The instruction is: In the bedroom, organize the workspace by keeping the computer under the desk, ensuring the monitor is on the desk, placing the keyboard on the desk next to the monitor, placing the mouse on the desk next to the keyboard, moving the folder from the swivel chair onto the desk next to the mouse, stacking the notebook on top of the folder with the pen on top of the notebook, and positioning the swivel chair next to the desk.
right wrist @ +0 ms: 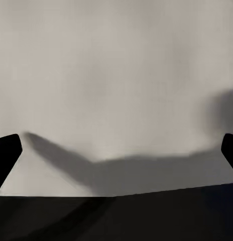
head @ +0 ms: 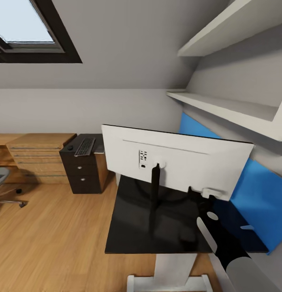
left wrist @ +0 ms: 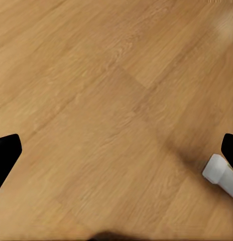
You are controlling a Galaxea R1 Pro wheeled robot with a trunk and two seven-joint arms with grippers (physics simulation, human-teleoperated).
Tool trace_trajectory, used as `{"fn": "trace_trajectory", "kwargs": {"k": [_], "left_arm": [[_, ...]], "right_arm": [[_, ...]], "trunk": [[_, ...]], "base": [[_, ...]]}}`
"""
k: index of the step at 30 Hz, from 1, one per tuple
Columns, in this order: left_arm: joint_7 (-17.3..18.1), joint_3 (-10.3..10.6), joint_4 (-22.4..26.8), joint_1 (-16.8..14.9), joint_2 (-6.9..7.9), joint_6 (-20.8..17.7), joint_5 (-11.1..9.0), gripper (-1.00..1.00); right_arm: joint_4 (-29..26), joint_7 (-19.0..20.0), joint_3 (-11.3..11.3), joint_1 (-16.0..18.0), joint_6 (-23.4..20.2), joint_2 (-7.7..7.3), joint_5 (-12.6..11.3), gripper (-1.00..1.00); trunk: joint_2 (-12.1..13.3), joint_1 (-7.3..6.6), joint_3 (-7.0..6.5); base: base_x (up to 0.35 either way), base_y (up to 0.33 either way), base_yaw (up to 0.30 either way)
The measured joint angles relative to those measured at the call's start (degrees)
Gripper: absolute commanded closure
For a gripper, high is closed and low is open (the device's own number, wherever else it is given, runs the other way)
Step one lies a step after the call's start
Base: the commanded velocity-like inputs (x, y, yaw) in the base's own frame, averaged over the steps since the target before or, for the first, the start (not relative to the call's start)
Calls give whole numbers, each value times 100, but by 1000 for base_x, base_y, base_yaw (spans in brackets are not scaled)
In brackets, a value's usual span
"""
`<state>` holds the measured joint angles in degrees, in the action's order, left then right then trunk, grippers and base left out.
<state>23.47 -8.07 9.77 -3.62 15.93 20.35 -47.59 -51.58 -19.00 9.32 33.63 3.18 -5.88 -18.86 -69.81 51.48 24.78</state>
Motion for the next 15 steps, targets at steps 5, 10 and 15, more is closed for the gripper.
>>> {"fn": "trace_trajectory", "kwargs": {"k": [5, 10, 15], "left_arm": [[0, 67, 8, -1, -21, 239, 30, -100], [-5, 92, 7, -2, -26, 410, 33, -100], [-7, 96, 7, -2, -27, 442, 34, -100]], "right_arm": [[-1, -40, 0, -9, 75, 0, 3, -100], [-3, -44, 11, -11, 82, 5, 10, -100], [-62, -53, 25, -12, 83, 36, 1, -100]], "trunk": [[0, 0, 0], [0, 0, 0], [0, 0, 0]], "base": [[0, -35, 198], [0, -4, 32], [62, -11, 2]]}}
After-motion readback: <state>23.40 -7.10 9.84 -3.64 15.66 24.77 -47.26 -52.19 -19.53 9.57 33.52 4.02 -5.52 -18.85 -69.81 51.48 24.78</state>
